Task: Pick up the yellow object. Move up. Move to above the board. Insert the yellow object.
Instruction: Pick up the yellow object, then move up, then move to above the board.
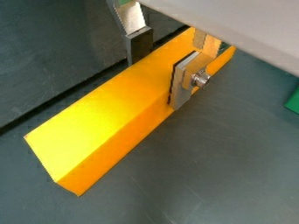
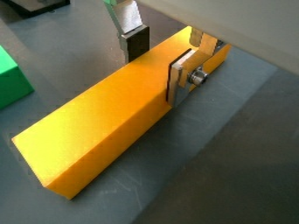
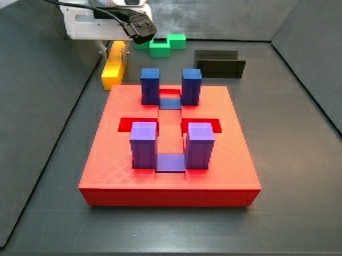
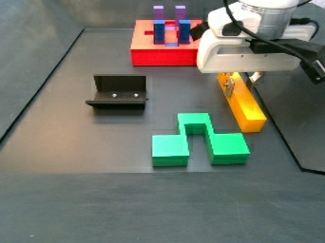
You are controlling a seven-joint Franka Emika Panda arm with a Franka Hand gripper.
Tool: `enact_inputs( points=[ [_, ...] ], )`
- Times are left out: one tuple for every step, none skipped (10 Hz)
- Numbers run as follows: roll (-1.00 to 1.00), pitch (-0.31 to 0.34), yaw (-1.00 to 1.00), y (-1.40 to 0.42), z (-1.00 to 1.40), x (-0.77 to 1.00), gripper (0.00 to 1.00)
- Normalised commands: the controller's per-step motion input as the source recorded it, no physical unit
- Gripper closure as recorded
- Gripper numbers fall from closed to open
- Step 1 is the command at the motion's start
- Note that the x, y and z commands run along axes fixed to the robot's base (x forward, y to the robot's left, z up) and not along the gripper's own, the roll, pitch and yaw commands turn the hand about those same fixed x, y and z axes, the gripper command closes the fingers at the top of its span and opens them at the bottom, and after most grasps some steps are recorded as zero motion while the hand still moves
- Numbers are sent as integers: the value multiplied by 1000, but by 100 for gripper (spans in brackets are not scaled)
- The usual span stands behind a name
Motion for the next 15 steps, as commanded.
enact_inputs(
  points=[
    [0,0,0,0,0,0,100],
    [0,0,0,0,0,0,100],
    [0,0,0,0,0,0,100],
    [0,0,0,0,0,0,100],
    [0,0,0,0,0,0,100],
    [0,0,0,0,0,0,100],
    [0,0,0,0,0,0,100],
    [0,0,0,0,0,0,100],
    [0,0,0,0,0,0,100],
    [0,0,0,0,0,0,100],
    [0,0,0,0,833,0,100],
    [-4,40,34,48,775,-62,100],
    [-18,63,33,33,636,-91,100],
    [-36,40,16,10,378,-70,100],
    [0,0,0,0,1400,0,100]
  ],
)
